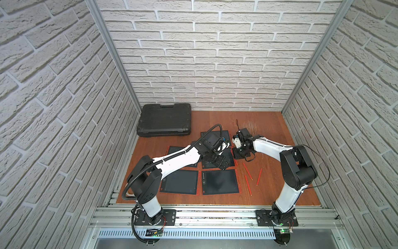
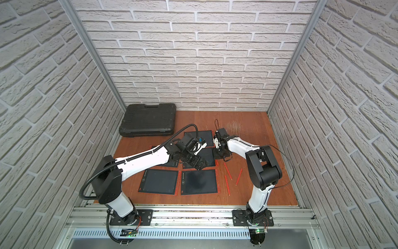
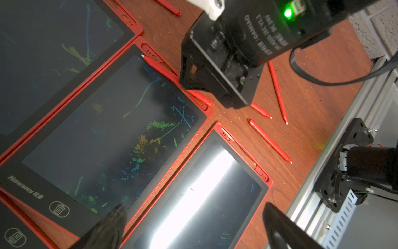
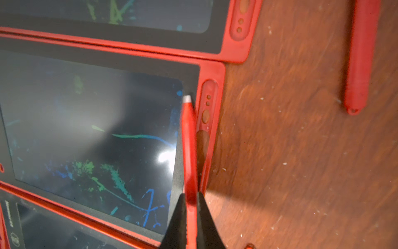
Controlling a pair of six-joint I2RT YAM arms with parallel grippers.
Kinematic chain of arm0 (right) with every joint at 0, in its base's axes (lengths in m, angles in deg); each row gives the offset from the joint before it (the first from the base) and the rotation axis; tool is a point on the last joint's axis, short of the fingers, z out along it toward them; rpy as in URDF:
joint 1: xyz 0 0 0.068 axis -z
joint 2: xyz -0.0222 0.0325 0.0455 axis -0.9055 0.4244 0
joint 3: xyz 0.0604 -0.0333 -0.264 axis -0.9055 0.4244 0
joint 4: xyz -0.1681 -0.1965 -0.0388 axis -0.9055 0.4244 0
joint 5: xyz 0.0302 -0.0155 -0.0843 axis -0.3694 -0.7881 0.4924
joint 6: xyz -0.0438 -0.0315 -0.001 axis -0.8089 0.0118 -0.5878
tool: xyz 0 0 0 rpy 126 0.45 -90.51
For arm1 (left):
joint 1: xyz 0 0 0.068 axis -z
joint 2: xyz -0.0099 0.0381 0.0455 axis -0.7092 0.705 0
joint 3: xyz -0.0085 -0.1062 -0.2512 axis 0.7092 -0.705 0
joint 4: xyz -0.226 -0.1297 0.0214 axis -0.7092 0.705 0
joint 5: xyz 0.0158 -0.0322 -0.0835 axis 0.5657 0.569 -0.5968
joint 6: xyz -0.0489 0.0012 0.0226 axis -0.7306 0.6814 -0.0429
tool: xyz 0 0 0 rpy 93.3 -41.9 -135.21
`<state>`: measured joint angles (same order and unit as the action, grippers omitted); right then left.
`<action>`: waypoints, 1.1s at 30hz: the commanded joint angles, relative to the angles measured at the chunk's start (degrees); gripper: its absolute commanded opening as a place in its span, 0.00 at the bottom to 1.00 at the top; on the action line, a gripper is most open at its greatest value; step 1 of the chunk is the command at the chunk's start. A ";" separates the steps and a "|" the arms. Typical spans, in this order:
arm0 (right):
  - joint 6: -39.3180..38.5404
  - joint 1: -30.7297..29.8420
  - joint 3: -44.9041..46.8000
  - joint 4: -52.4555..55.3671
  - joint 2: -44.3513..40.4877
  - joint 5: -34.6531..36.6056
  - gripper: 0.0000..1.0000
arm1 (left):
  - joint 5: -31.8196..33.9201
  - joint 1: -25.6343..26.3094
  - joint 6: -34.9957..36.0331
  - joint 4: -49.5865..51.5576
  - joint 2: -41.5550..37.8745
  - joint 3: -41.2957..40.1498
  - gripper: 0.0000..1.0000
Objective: Place the stylus back onto the writing tablet
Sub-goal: Place the stylus on the writing tablet.
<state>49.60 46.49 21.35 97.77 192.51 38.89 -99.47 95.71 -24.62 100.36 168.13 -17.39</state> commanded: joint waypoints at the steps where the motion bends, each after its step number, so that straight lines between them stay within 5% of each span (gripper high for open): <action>1: -0.82 -0.75 -1.64 -0.02 -0.11 0.71 0.20 | -0.65 0.26 -0.42 -0.38 0.78 0.90 0.98; 17: 1.04 -1.10 1.28 -0.35 -5.80 2.51 0.33 | -0.74 0.34 -0.41 -0.38 0.86 0.99 0.98; 33: 11.45 -1.90 11.19 -5.16 -14.90 3.71 0.40 | 0.10 0.26 -0.07 -0.17 0.20 1.06 0.98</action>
<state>56.99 45.45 31.80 95.79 177.91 42.11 -99.41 95.71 -24.60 100.36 168.40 -17.39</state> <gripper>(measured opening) 0.396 0.983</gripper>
